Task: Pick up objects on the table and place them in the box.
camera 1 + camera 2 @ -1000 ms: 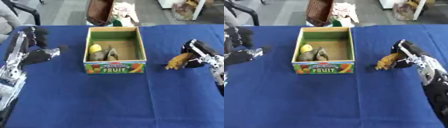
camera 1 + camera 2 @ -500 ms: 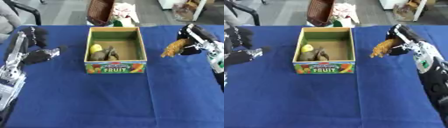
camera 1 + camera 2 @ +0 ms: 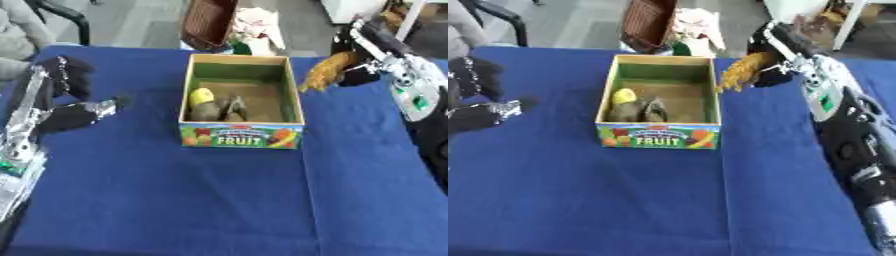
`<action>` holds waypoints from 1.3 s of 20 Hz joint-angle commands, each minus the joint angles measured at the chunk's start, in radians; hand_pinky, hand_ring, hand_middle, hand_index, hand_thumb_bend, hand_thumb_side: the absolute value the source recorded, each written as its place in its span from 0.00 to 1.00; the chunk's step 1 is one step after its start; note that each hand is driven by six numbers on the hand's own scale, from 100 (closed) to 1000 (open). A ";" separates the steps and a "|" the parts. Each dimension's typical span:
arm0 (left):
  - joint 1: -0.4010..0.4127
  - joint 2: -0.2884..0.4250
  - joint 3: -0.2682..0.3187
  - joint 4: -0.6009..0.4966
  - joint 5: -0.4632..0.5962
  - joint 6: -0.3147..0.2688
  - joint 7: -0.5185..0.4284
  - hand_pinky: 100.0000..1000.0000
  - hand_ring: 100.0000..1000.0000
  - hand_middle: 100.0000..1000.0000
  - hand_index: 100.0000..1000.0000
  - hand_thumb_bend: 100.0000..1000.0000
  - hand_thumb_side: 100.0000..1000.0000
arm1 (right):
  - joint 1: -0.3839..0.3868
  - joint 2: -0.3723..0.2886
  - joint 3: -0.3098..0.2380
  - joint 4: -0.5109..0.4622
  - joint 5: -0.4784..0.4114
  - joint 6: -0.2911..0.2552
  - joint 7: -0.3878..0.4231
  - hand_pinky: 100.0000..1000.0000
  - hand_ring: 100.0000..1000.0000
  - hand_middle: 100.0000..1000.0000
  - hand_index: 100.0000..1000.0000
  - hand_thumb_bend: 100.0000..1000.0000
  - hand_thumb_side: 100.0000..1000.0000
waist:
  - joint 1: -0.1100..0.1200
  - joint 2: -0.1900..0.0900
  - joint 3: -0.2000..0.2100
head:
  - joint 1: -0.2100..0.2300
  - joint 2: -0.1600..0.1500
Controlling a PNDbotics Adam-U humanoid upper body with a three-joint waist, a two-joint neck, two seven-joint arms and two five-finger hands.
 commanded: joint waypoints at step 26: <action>-0.038 -0.012 -0.008 -0.045 0.005 -0.001 -0.025 0.40 0.39 0.36 0.55 0.81 0.10 | -0.063 0.129 -0.058 0.071 0.098 0.079 0.013 0.00 0.18 0.12 0.30 0.23 0.00 | -0.005 0.018 0.155 | -0.084 -0.061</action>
